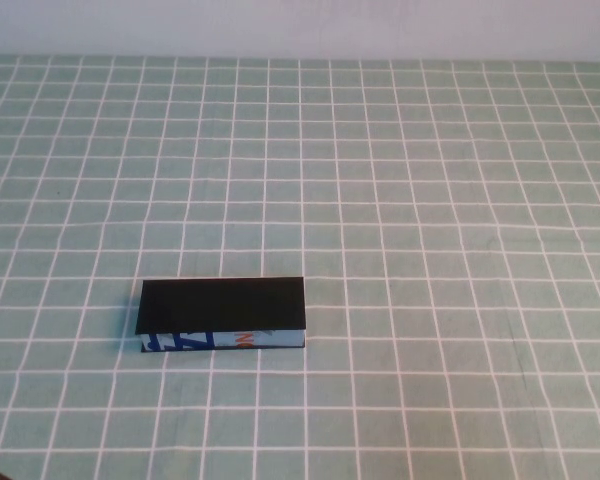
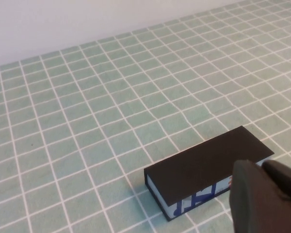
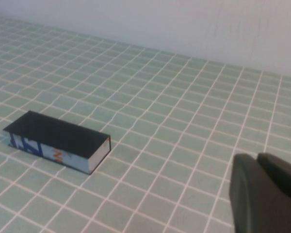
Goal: Return glasses to glasses case
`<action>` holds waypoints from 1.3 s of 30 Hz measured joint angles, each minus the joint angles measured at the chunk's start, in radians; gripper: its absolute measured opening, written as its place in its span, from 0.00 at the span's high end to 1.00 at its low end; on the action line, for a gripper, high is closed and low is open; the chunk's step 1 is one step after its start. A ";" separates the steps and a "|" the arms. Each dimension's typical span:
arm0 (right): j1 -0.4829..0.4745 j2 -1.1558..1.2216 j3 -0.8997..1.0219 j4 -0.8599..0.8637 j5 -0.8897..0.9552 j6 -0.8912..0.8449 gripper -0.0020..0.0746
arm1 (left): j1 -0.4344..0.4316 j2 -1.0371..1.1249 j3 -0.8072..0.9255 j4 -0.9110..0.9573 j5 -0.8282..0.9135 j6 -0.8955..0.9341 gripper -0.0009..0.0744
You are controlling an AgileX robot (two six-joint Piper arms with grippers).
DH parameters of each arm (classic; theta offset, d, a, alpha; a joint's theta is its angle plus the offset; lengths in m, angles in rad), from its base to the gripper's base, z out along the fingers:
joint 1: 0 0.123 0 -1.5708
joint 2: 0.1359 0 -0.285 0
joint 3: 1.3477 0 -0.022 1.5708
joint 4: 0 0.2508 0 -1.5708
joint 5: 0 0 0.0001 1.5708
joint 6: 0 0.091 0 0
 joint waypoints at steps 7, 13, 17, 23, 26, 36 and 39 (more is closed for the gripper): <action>0.000 -0.104 0.079 0.001 0.053 0.000 0.99 | 0.000 -0.002 0.001 -0.030 -0.009 0.037 0.99; 0.000 -0.106 0.088 0.001 0.089 0.000 0.99 | 0.000 -0.002 0.001 -0.032 -0.019 0.036 0.99; 0.000 -0.106 0.088 0.001 0.091 0.000 0.99 | 0.000 -0.002 0.001 -0.032 -0.022 0.036 0.99; 0.000 -0.106 0.088 0.001 0.091 0.000 0.99 | 0.000 -0.002 0.001 -0.032 -0.022 0.037 0.99; 0.000 -0.106 0.088 0.001 0.091 0.000 0.99 | 0.000 -0.002 0.001 -0.034 -0.022 0.037 0.99; 0.000 -0.106 0.088 0.001 0.093 0.000 0.99 | 0.000 -0.002 0.004 -0.032 -0.024 0.037 0.99; 0.000 -0.106 0.088 0.001 0.093 0.000 0.99 | 0.000 -0.002 0.022 -0.019 -0.039 0.040 0.99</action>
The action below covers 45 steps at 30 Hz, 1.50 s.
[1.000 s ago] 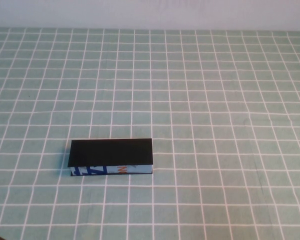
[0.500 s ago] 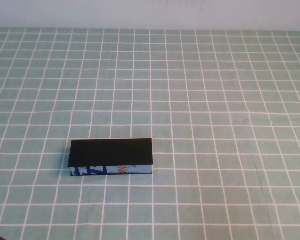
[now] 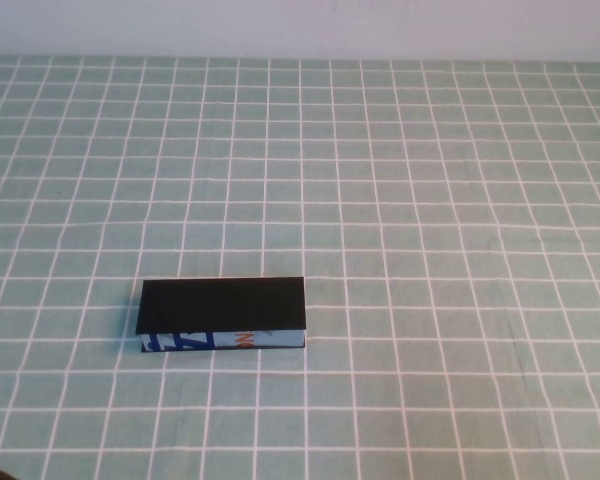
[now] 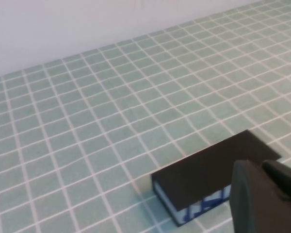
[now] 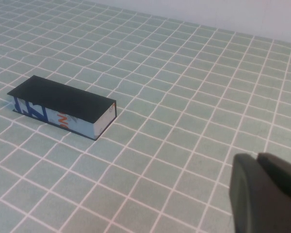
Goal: Return glasses to glasses case
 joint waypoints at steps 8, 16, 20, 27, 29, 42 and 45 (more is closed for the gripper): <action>0.000 0.000 0.000 0.000 0.000 0.000 0.99 | 0.000 -0.143 0.165 0.282 -0.194 -0.284 0.99; 0.000 0.000 0.000 0.002 0.004 0.000 0.99 | 0.002 -0.362 0.410 0.452 -0.242 -0.496 0.99; 0.000 0.000 0.000 0.002 0.004 0.000 0.99 | 0.032 -0.421 0.520 0.462 -0.241 -0.596 0.99; 0.000 0.000 0.000 0.002 0.006 0.000 0.99 | 0.069 -0.424 0.532 0.490 -0.185 -0.692 0.99; 0.000 0.000 0.000 0.002 0.006 0.000 0.99 | 0.069 -0.424 0.532 0.492 -0.184 -0.695 0.99; 0.000 0.000 0.000 0.002 0.006 0.000 0.99 | 0.069 -0.425 0.532 0.493 -0.184 -0.699 0.99; 0.000 0.000 0.000 0.002 0.006 0.000 0.99 | 0.069 -0.425 0.532 0.493 -0.184 -0.699 0.99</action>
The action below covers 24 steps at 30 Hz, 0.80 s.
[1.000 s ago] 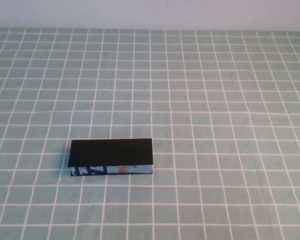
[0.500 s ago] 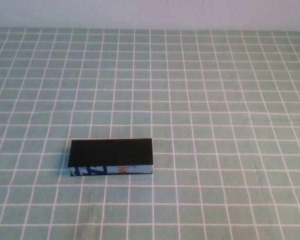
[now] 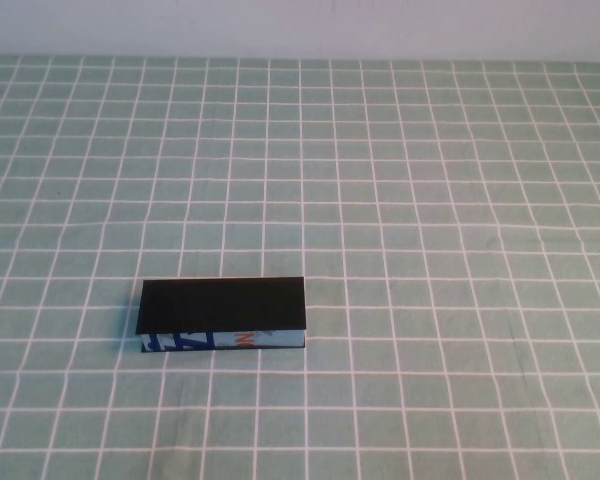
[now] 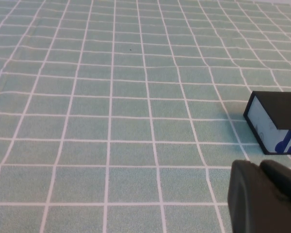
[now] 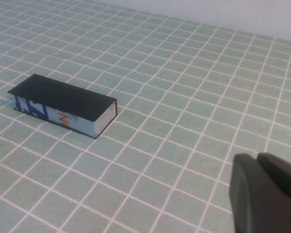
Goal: Return glasses to glasses case
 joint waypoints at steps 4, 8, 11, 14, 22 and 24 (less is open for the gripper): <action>0.000 0.000 0.000 0.000 0.000 0.000 0.99 | 0.000 0.000 0.000 0.000 0.000 0.000 0.99; 0.000 0.000 0.000 0.000 0.000 0.000 0.99 | 0.000 0.000 0.000 0.000 0.000 0.000 0.99; 0.000 0.000 0.000 0.000 0.000 0.000 0.99 | 0.000 0.000 0.000 0.000 0.000 0.000 0.99; -0.006 0.000 0.000 0.003 0.000 0.000 0.99 | 0.000 0.000 0.000 0.000 0.000 0.000 0.99; -0.135 -0.024 0.000 0.064 0.000 0.000 0.99 | 0.000 0.000 0.000 0.000 0.000 0.000 0.99; -0.174 -0.042 0.000 0.061 -0.008 0.000 0.99 | 0.000 0.000 0.000 0.000 0.000 0.000 0.99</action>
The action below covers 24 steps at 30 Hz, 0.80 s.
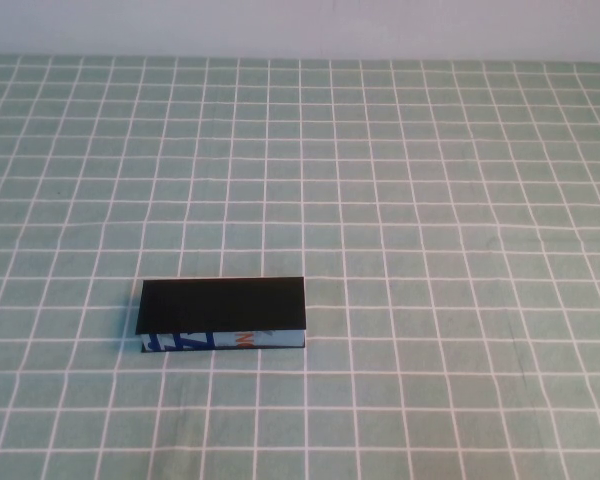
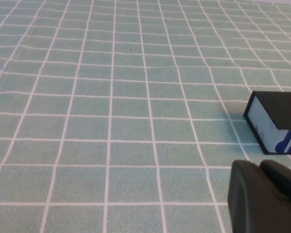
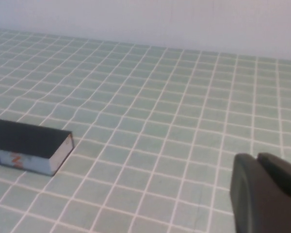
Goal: Return glasses to glasses case
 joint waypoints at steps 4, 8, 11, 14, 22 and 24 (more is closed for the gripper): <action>-0.063 -0.038 0.014 -0.026 -0.031 0.000 0.99 | 0.000 0.000 0.000 0.000 0.000 0.000 0.99; -0.108 -0.089 0.098 -0.030 -0.090 0.000 0.99 | 0.000 0.000 0.000 0.000 0.000 0.000 0.99; -0.145 -0.094 0.193 -0.015 -0.105 0.000 0.99 | 0.000 0.000 0.000 0.000 0.000 0.000 0.99; -0.171 -0.096 0.294 0.006 -0.129 0.000 0.99 | 0.000 0.000 0.000 0.000 0.000 0.000 0.99; -0.186 -0.098 0.390 0.022 -0.176 -0.006 0.99 | 0.000 0.000 0.000 0.000 0.000 0.000 0.99; -0.186 -0.098 0.390 0.022 -0.177 -0.029 0.99 | 0.000 0.000 0.000 0.000 0.000 0.000 0.99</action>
